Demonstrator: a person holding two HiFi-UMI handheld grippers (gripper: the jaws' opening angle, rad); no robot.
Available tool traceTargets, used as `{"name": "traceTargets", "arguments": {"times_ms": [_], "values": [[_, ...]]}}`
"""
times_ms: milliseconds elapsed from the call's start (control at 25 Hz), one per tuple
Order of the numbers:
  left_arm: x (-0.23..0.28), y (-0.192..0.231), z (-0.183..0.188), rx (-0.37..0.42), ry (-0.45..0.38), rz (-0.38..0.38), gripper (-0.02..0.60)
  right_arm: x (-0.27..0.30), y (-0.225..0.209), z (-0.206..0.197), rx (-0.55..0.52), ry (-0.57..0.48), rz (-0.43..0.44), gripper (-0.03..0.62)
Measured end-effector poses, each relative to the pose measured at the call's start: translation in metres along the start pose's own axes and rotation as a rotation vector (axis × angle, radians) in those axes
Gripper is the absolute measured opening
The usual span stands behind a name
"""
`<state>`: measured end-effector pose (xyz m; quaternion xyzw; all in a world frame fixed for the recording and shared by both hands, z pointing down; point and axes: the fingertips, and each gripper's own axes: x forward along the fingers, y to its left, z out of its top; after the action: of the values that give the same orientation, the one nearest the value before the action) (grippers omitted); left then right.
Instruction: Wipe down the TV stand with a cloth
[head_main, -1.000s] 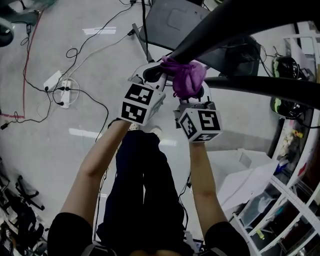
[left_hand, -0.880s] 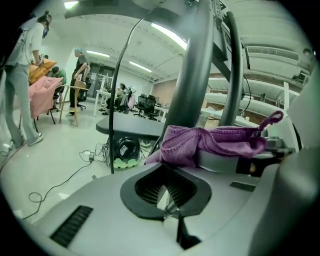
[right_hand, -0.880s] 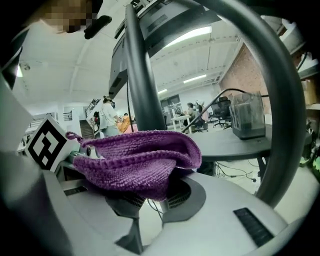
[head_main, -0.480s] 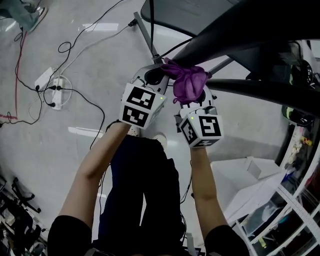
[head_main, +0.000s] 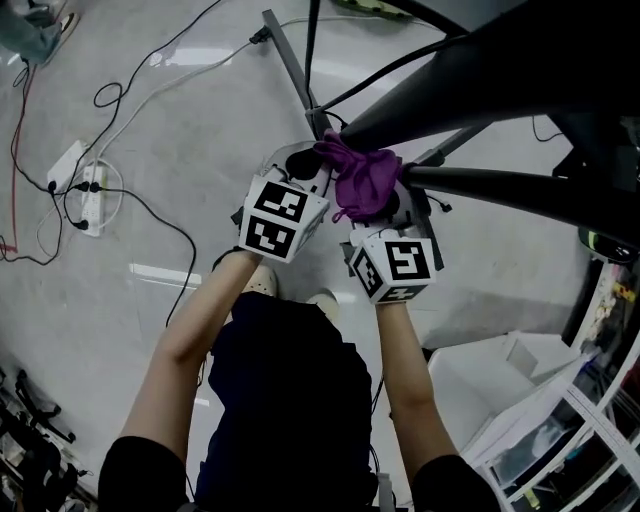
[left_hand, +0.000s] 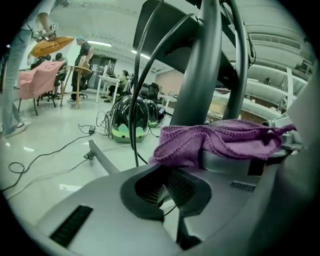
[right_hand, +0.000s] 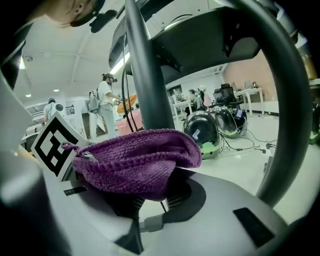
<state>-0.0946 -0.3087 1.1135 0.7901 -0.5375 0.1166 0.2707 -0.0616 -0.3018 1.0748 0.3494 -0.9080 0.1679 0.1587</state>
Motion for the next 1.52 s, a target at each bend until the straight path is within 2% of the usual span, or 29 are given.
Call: {"name": "traceTargets", "arguments": {"times_ms": [200, 400, 560, 680, 840, 1000, 1120, 1240, 1520], "values": [[0.029, 0.016, -0.048, 0.002, 0.025, 0.005, 0.006, 0.020, -0.009, -0.051, -0.012, 0.020, 0.020, 0.064], [0.049, 0.026, -0.081, 0.008, 0.080, 0.001, 0.006, 0.034, -0.017, -0.086, 0.025, 0.061, 0.014, 0.064], [0.041, 0.021, -0.089, -0.024, 0.138, 0.002, 0.006, 0.030, -0.014, -0.089, 0.047, 0.098, -0.013, 0.064], [0.013, 0.003, -0.069, -0.029, 0.155, -0.002, 0.006, 0.005, -0.004, -0.064, 0.052, 0.116, -0.022, 0.064], [-0.041, -0.029, 0.002, -0.015, 0.118, 0.006, 0.006, -0.052, 0.017, 0.015, 0.033, 0.100, -0.036, 0.064], [-0.116, -0.087, 0.098, -0.003, 0.102, -0.025, 0.006, -0.128, 0.046, 0.129, 0.029, 0.061, -0.047, 0.064], [-0.161, -0.126, 0.183, 0.034, 0.052, -0.061, 0.006, -0.176, 0.055, 0.224, 0.004, -0.005, -0.063, 0.064], [-0.195, -0.164, 0.271, 0.079, -0.036, -0.104, 0.006, -0.216, 0.059, 0.323, -0.043, -0.090, -0.088, 0.064], [-0.271, -0.260, 0.425, 0.160, -0.130, -0.193, 0.006, -0.323, 0.070, 0.501, -0.117, -0.243, -0.084, 0.064]]}}
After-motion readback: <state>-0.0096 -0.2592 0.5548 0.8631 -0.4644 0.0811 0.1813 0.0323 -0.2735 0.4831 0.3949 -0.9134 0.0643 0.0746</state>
